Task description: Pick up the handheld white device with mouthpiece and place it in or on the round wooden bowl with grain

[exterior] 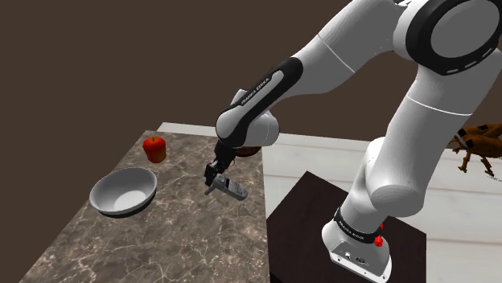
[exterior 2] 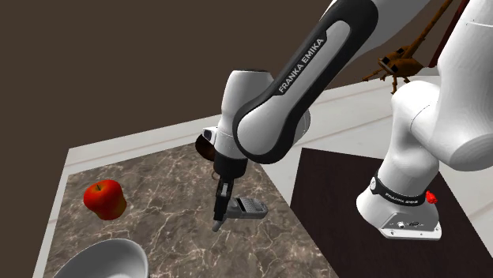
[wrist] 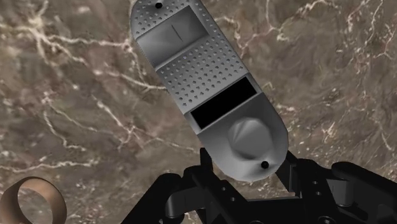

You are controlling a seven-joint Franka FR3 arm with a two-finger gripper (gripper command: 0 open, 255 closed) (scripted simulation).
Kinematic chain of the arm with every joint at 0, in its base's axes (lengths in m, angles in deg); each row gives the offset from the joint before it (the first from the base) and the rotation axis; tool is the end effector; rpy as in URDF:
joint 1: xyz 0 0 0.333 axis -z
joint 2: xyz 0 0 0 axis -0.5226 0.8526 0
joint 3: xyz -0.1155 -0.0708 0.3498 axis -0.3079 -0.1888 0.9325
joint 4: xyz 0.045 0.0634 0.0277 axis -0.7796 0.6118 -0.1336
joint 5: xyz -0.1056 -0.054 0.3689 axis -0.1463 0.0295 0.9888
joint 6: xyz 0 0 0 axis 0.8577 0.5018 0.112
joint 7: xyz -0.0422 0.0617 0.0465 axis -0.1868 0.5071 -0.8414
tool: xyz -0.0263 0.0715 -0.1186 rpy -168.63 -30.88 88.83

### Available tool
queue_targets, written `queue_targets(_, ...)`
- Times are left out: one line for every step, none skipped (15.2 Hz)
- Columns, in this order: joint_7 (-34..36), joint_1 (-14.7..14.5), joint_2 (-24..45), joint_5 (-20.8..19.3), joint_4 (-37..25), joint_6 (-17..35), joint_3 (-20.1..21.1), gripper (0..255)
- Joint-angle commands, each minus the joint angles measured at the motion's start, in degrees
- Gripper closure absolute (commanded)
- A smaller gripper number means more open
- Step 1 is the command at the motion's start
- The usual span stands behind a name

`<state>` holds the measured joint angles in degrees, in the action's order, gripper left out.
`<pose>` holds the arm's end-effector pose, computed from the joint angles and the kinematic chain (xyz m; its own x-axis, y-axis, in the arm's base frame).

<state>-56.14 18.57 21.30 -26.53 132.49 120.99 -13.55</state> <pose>0.4332 0.1451 0.3008 0.9704 0.1325 0.2020 0.1877 -0.9399 -0.2853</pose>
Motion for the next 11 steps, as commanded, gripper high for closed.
queue_targets(0.0, 0.01, 0.01, 0.0, 0.02, 0.0, -0.01, 255)
queue_targets(-0.02, 0.01, 0.01, 0.01, 0.03, 0.0, -0.01, 255)
queue_targets(-0.03, 0.01, 0.04, 0.02, 0.01, 0.01, -0.01, 255)
queue_targets(0.92, 0.1, -0.8, -0.96, 0.08, -0.69, -0.11, 255)
queue_targets(1.83, 0.21, -1.62, -1.9, 0.12, -1.41, -0.2, 255)
queue_targets(2.7, 0.32, -2.43, -2.8, 0.14, -2.14, -0.26, 255)
queue_targets(3.53, 0.46, -3.23, -3.66, 0.14, -2.88, -0.31, 255)
queue_targets(4.33, 0.6, -4.01, -4.48, 0.12, -3.63, -0.34, 255)
queue_targets(5.1, 0.76, -4.78, -5.26, 0.08, -4.39, -0.36, 255)
queue_targets(5.84, 0.91, -5.54, -6.0, 0.01, -5.16, -0.37, 255)
queue_targets(6.54, 1.06, -6.28, -6.71, -0.07, -5.93, -0.39, 255)
